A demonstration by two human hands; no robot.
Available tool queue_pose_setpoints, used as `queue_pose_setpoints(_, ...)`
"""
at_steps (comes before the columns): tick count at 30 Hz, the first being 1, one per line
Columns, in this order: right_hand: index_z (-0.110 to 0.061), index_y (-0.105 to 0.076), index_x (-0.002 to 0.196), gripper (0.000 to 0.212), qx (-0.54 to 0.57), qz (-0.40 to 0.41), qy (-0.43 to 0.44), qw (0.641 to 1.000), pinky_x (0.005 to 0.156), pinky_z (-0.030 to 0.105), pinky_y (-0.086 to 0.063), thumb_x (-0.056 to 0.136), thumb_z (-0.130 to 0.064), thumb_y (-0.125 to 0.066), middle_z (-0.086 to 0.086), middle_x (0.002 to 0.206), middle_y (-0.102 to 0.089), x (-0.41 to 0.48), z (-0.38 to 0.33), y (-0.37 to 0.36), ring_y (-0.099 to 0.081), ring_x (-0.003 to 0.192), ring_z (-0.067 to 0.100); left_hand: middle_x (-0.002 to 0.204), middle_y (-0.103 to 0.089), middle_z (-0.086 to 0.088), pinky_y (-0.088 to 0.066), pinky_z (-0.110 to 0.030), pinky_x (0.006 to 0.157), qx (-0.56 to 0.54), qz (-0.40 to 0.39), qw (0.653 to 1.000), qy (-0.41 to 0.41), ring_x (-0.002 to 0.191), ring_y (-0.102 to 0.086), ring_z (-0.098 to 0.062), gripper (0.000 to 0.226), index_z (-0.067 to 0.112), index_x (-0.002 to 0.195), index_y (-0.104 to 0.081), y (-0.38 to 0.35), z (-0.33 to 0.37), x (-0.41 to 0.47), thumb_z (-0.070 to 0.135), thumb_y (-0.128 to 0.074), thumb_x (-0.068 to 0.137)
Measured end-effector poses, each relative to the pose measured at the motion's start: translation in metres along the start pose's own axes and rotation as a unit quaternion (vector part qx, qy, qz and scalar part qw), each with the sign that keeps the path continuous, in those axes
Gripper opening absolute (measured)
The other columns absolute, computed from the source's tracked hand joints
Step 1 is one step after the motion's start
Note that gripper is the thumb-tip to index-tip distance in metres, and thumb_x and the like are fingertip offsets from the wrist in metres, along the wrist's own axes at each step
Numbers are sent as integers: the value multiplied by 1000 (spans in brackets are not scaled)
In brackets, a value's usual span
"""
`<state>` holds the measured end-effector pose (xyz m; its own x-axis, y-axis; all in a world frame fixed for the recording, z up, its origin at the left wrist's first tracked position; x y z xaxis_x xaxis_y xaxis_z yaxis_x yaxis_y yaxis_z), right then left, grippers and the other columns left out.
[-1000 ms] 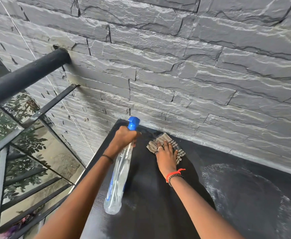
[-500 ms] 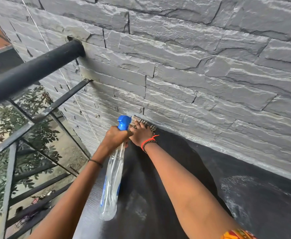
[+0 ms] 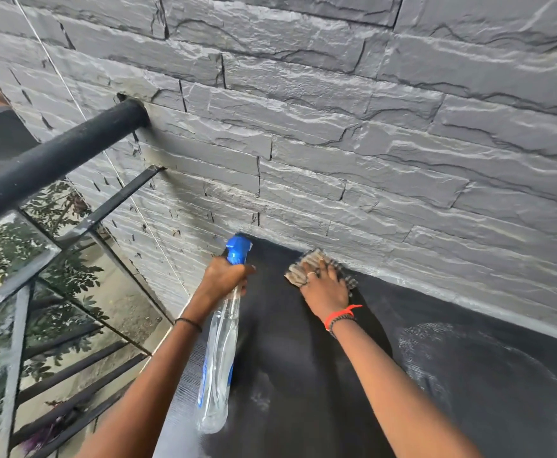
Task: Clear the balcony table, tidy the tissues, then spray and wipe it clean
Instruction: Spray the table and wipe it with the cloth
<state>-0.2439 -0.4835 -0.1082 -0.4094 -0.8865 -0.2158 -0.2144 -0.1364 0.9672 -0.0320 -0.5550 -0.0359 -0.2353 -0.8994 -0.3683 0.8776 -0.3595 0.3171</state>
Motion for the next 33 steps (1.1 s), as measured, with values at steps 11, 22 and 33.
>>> queue_pose_setpoints(11, -36, -29, 145, 51, 21, 45, -42, 998, 109, 45, -25, 95, -28, -38, 8, 157, -21, -71, 2, -18, -19, 142, 29, 46, -53, -4, -43, -29, 54, -20, -15, 1000, 2, 43, -49, -21, 18, 12, 54, -55, -15, 6, -26, 22, -69, 60)
queue_pose_setpoints(22, -35, -33, 144, 51, 39, 28, -78, 996, 115, 49, -20, 94, -23, -37, 11, 157, -18, -43, 57, -5, -15, 144, 32, 46, -53, -4, -45, -31, 56, -10, -32, 999, -8, 43, -51, -22, 18, 11, 57, -55, -28, 3, -31, 23, -68, 62)
queue_pose_setpoints(33, -29, -25, 148, 52, 32, 54, -86, 994, 116, 49, -17, 98, -23, -35, 14, 157, -13, -105, 65, -27, -14, 144, 35, 46, -50, -3, -43, -29, 53, -4, -54, 998, -8, 40, -48, -19, 25, 10, 58, -51, -52, 12, -33, 9, -67, 78)
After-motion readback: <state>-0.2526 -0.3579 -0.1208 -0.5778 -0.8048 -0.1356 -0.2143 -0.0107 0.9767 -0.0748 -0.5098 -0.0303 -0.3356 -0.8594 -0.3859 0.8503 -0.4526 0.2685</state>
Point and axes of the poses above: each hand's wrist, its own x-axis towards the middle knuckle, its own y-axis out of the back of the hand, z = x × y, the point moved 7 cm from there along x, towards the middle knuckle
